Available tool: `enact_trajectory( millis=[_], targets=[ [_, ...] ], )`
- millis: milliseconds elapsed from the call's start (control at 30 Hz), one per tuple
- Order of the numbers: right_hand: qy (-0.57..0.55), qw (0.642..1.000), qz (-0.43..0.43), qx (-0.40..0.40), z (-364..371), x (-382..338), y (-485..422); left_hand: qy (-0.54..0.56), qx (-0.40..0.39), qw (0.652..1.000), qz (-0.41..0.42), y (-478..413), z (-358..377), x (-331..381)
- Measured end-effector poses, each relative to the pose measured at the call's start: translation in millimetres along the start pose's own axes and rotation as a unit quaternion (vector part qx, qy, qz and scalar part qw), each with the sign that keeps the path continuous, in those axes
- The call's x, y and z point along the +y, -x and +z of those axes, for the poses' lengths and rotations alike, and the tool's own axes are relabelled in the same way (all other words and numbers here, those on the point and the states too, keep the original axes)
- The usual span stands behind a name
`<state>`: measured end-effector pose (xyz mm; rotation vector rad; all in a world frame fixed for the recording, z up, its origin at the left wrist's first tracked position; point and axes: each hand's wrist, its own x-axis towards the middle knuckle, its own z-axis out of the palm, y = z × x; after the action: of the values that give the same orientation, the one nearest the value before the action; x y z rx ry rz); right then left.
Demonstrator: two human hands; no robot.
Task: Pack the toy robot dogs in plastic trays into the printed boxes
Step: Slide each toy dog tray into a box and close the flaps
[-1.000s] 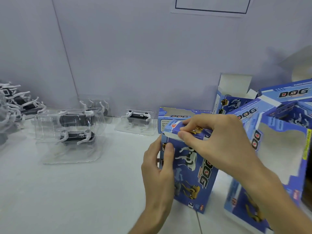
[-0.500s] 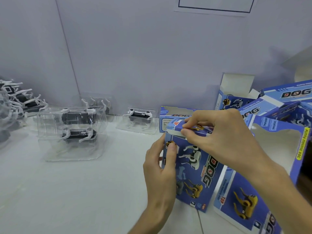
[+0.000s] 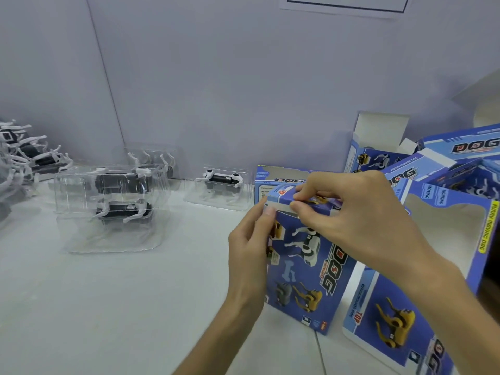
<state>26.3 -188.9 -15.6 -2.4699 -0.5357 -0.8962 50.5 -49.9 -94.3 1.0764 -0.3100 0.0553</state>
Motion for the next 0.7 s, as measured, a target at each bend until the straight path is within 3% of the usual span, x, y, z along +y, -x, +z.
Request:
enact_trajectory(
  millis=[300,467,700],
  targets=[
    [0.014,1.0,-0.014,0.001,0.4,1.9,2.2,-0.026,-0.001,0.999,0.032,-0.1,0.1,0.2],
    [0.01,1.0,0.004,0.009,3.7,-0.5,2.2,-0.044,0.047,0.998,0.007,-5.4,-0.4,-1.2],
    [0.044,0.999,0.024,0.01,7.0,-7.8,2.8,-0.028,0.016,0.999,0.031,-3.3,-3.9,1.7]
  ],
)
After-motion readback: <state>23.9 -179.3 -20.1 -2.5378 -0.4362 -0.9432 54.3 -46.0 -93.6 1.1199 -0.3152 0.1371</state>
